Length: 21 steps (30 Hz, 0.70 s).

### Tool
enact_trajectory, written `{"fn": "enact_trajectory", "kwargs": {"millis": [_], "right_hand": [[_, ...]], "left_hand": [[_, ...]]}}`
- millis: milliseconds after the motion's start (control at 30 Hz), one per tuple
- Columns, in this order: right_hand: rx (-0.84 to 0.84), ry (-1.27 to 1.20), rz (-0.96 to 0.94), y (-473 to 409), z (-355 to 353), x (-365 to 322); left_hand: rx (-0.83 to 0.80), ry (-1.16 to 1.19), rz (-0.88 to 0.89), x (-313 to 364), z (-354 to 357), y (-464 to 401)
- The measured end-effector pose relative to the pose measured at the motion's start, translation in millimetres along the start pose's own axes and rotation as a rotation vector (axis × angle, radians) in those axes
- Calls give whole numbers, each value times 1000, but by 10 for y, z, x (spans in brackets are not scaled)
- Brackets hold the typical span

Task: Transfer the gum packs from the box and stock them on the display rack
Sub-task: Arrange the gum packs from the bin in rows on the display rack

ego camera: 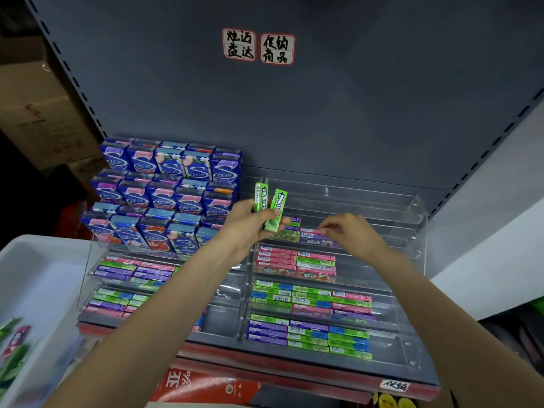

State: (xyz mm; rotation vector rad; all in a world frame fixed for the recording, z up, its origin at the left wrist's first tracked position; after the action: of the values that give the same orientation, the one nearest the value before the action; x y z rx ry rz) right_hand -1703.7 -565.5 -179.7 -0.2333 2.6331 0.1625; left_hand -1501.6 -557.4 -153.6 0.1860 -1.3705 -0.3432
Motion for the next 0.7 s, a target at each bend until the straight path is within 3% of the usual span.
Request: {"fn": "enact_trajectory", "kwargs": {"millis": [333, 700], "right_hand": [[-28, -29, 32, 1, -43, 36], [61, -538, 129, 96, -37, 67]], "left_hand": [[-41, -116, 15, -62, 67, -45], [-198, -426, 51, -182, 306, -180]]}}
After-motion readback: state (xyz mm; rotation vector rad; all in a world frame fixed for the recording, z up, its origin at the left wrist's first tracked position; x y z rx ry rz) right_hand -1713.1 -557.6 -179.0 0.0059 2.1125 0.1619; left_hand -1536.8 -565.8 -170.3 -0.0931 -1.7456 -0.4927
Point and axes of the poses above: each hand's wrist, its own y-axis away from the middle knuckle, its own z-axis out of the palm, x = y × z, the point moved 4 cm from there along -y, towards the middle knuckle, and after that the axes turned 1 degree about x, right-handed, at the moved point
